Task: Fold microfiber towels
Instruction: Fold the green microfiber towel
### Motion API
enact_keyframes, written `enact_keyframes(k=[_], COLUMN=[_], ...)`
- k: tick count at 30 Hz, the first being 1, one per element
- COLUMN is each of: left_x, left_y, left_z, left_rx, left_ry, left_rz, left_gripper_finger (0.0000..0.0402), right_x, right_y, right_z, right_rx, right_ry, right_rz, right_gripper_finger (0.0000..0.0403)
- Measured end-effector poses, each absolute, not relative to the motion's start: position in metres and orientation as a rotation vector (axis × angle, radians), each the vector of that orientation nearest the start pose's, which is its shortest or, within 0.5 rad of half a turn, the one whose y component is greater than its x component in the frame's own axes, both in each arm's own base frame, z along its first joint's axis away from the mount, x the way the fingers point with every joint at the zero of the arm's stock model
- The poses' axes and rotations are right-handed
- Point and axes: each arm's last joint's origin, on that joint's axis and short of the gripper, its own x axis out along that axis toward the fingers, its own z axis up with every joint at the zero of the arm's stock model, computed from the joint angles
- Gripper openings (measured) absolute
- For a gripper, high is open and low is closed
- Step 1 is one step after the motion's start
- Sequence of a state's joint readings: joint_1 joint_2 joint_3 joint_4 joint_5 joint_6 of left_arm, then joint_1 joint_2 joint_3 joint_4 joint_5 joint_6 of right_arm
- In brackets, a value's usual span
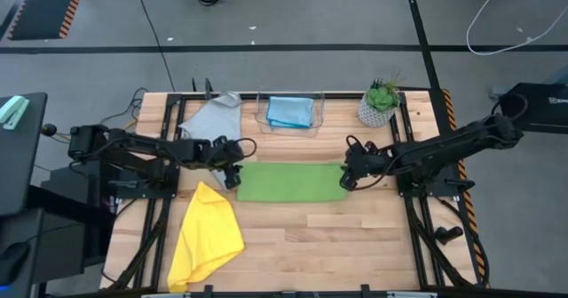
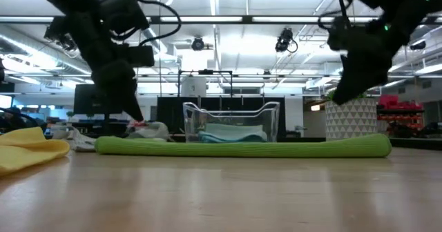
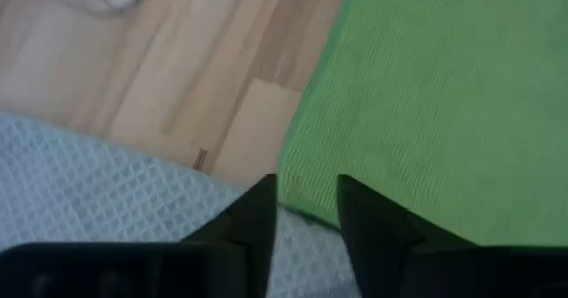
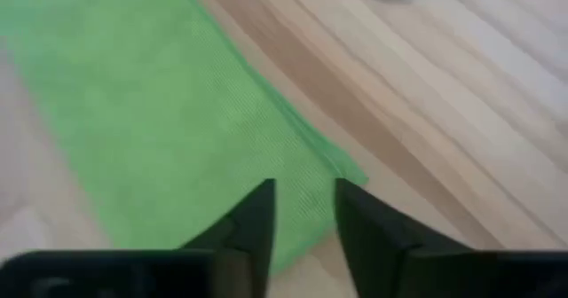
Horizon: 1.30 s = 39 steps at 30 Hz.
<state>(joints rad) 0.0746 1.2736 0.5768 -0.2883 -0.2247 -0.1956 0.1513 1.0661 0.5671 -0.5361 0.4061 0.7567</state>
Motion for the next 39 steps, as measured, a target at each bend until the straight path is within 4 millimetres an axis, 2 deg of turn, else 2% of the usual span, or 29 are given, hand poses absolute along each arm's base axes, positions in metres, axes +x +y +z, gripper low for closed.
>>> enact_keyframes(k=[3, 6, 9, 12, 13, 15, 19, 22, 27, 33, 36, 39], left_x=[0.224, 0.23, 0.237, 0.245, 0.247, 0.248, 0.251, 0.252, 0.253, 0.269, 0.281, 0.289], left_y=[0.02, 0.008, -0.002, -0.009, -0.012, -0.016, -0.027, -0.037, -0.052, -0.071, -0.079, -0.086], left_z=[0.172, 0.173, 0.164, 0.151, 0.146, 0.136, 0.121, 0.12, 0.12, 0.108, 0.107, 0.117], left_rx=[-0.097, -0.094, -0.052, -0.029, -0.024, -0.012, -0.001, -0.009, -0.053, -0.115, -0.112, -0.052], left_ry=[0.942, 0.9, 0.864, 0.888, 0.902, 0.946, 1.0, 0.992, 0.948, 0.827, 0.794, 0.807], left_rz=[0.282, 0.101, 0.036, 0.009, 0.0, -0.015, -0.043, -0.057, -0.073, -0.109, -0.13, -0.164], left_gripper_finger=[0.0171, 0.017, 0.0129, 0.0064, 0.0039, 0.0012, 0.0017, 0.0009, 0.0011, 0.0006, 0.001, 0.0008], right_x=[0.19, 0.2, 0.21, 0.22, 0.223, 0.228, 0.233, 0.235, 0.233, 0.233, 0.231, 0.231], right_y=[0.021, 0.032, 0.045, 0.058, 0.061, 0.065, 0.061, 0.055, 0.036, 0.008, 0.001, 0.007], right_z=[0.209, 0.216, 0.2, 0.175, 0.167, 0.152, 0.129, 0.124, 0.127, 0.134, 0.15, 0.174], right_rx=[0.424, 0.43, 0.444, 0.445, 0.434, 0.446, 0.457, 0.456, 0.408, 0.331, 0.342, 0.38], right_ry=[0.806, 0.767, 0.782, 0.844, 0.868, 0.919, 1.008, 1.028, 1.064, 1.078, 1.008, 0.902], right_rz=[-0.56, -0.5, -0.466, -0.467, -0.473, -0.501, -0.569, -0.602, -0.638, -0.647, -0.654, -0.609], right_gripper_finger=[0.0174, 0.0176, 0.0122, 0.0032, 0.0017, 0.0017, 0.0022, 0.0007, 0.0012, 0.0009, 0.0014, 0.0025])
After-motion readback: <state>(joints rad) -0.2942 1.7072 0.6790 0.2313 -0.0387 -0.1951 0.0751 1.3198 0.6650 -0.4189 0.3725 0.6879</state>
